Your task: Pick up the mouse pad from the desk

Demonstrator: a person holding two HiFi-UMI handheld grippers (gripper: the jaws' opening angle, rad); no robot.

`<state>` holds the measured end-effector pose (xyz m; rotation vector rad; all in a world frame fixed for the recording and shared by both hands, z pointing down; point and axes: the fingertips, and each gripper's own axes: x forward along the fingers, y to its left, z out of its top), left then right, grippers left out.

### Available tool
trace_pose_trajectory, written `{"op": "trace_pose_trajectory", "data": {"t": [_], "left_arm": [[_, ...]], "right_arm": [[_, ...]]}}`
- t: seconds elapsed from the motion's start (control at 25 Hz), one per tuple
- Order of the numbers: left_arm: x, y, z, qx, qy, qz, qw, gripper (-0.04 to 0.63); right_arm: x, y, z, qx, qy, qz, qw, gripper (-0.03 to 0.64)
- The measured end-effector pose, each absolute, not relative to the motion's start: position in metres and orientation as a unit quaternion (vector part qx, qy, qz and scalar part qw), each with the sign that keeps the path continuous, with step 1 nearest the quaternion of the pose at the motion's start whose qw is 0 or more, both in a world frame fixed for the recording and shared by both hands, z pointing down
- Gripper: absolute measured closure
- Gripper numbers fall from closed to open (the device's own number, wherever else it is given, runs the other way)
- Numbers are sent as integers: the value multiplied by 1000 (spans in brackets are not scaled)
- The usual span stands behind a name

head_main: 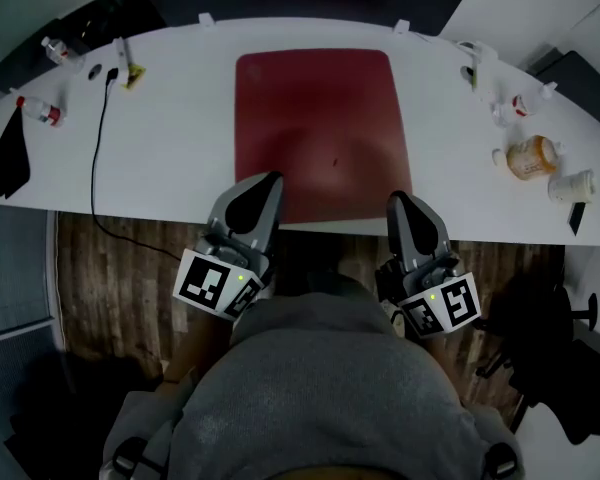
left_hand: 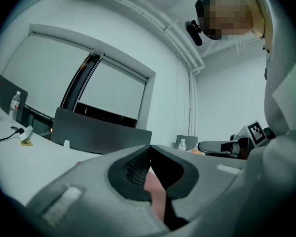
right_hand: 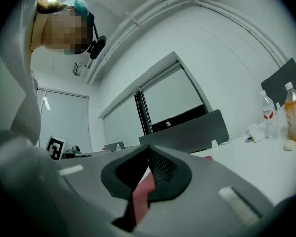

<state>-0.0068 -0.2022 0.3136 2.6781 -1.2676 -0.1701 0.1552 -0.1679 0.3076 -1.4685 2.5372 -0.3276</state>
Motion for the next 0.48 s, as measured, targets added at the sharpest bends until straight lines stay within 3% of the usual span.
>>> {"op": "trace_pose_trajectory", "data": {"t": [0.48], "left_arm": [[-4, -230, 310, 888, -452, -60, 59, 596]], "right_arm": [[165, -206, 313, -436, 889, -114, 84, 615]]}}
